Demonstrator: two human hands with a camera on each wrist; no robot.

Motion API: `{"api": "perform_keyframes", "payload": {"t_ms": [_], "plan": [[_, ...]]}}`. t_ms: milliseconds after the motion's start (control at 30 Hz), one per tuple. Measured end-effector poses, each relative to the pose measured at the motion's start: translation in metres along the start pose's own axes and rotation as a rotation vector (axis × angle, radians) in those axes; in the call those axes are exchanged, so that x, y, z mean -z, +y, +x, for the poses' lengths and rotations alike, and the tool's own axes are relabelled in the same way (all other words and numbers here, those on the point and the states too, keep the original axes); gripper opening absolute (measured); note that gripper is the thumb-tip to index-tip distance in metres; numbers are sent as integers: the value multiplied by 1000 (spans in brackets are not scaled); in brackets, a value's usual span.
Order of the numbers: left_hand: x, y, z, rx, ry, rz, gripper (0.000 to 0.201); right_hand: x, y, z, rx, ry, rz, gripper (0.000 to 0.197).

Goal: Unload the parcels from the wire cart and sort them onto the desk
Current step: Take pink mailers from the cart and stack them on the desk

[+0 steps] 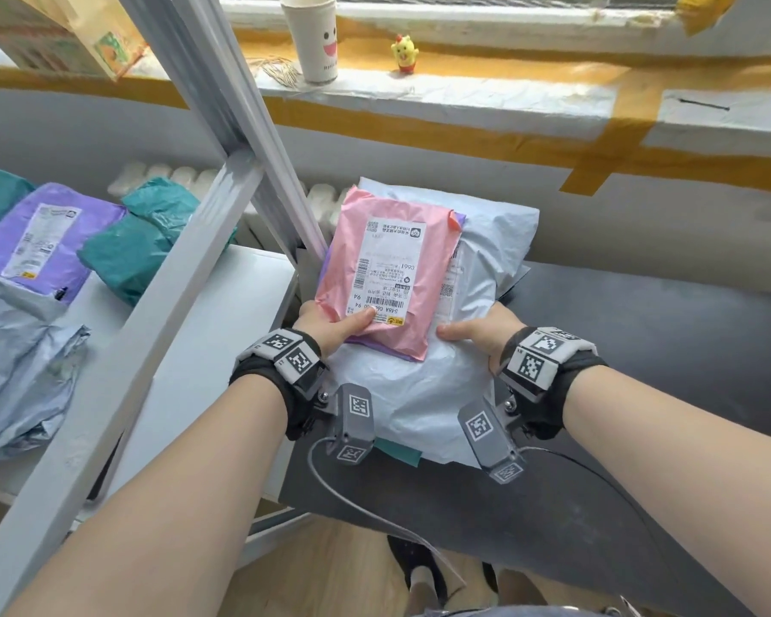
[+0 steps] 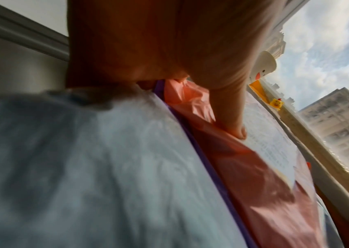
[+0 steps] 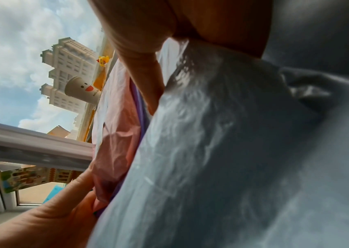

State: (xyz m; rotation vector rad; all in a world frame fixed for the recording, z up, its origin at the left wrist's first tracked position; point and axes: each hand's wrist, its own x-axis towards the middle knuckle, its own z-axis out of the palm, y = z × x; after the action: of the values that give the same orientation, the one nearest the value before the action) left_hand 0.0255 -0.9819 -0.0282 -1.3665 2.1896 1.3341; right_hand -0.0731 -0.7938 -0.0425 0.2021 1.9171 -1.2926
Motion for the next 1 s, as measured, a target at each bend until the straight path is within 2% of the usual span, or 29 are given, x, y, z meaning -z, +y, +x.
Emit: {"api": "perform_keyframes", "payload": {"t_ms": [133, 200, 300, 367, 467, 533, 600, 667, 700, 767, 800, 867, 933, 1000], "plan": [[0, 8, 6, -26, 62, -22, 91, 8, -15, 1, 92, 16, -25, 25], [-1, 14, 7, -38, 80, -35, 91, 11, -23, 10, 122, 46, -79, 29], [-6, 22, 8, 11, 118, 25, 96, 9, -30, 22, 75, 98, -220, 65], [-9, 30, 5, 37, 168, 63, 94, 7, -35, 20, 41, 176, -357, 82], [-13, 38, -5, -5, 278, 151, 92, 3, -36, 7, 144, 311, -528, 98], [-13, 37, -14, -134, 374, 280, 90, -2, -34, -4, 291, 326, -708, 94], [-14, 36, -21, -340, 426, 464, 80, -8, -29, -9, 369, 240, -881, 82], [-19, 32, -21, -492, 376, 651, 66, -13, -23, -13, 378, 120, -979, 74], [-20, 31, -19, -507, 322, 708, 61, -15, -22, -13, 369, 80, -999, 72], [-21, 28, -17, -469, 242, 707, 56, -16, -23, -14, 350, 56, -997, 68], [-20, 27, -15, -450, 242, 658, 55, -16, -25, -15, 359, 72, -987, 66], [-16, 27, -13, -407, 321, 542, 54, -15, -33, -18, 447, 134, -945, 59], [-8, 27, -8, -312, 382, 390, 55, -18, -40, -19, 522, 178, -853, 44], [1, 27, 0, -200, 349, 242, 56, -24, -47, -19, 470, 151, -692, 27]]}}
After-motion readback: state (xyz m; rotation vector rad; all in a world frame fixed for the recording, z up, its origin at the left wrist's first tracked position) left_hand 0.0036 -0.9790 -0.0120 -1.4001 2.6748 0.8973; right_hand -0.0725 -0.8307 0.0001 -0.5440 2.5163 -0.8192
